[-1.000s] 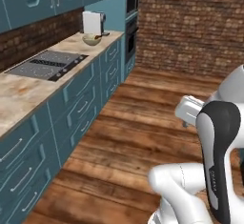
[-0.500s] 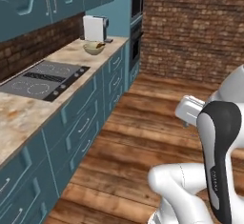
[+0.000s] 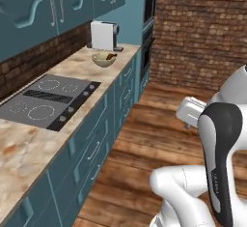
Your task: Place the bowl with the cucumber and squash on the top shelf of the fridge. Place the bowl with the steak and chicken drumstick on the second highest shelf of the fridge.
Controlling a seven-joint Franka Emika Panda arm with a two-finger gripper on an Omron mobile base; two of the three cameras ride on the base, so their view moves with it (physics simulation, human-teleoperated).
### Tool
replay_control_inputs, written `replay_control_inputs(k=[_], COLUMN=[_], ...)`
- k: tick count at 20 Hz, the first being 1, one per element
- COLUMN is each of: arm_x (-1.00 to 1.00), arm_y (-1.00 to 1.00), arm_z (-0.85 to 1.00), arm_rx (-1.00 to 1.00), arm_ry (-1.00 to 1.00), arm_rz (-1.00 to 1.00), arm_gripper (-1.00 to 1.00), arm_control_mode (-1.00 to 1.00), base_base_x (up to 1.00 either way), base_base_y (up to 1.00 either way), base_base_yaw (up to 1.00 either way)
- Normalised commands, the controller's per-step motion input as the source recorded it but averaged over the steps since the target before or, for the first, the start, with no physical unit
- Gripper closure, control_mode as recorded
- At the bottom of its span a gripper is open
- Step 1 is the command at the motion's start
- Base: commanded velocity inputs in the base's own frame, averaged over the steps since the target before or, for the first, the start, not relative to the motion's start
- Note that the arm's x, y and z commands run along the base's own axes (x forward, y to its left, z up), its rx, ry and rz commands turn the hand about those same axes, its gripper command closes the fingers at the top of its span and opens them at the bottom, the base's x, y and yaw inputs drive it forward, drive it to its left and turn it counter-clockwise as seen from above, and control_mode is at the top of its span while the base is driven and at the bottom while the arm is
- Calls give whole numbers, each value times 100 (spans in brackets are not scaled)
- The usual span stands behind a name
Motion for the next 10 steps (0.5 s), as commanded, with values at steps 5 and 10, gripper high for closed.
replay_control_inputs(k=[5, 10], arm_x=[0, 0], arm_y=[0, 0], arm_z=[0, 0], arm_rx=[0, 0], arm_ry=[0, 0], arm_rz=[0, 0], arm_gripper=[-100, -100], arm_control_mode=[100, 100], base_base_x=[100, 100], base_base_y=[-15, -16], base_base_yaw=[2, 2])
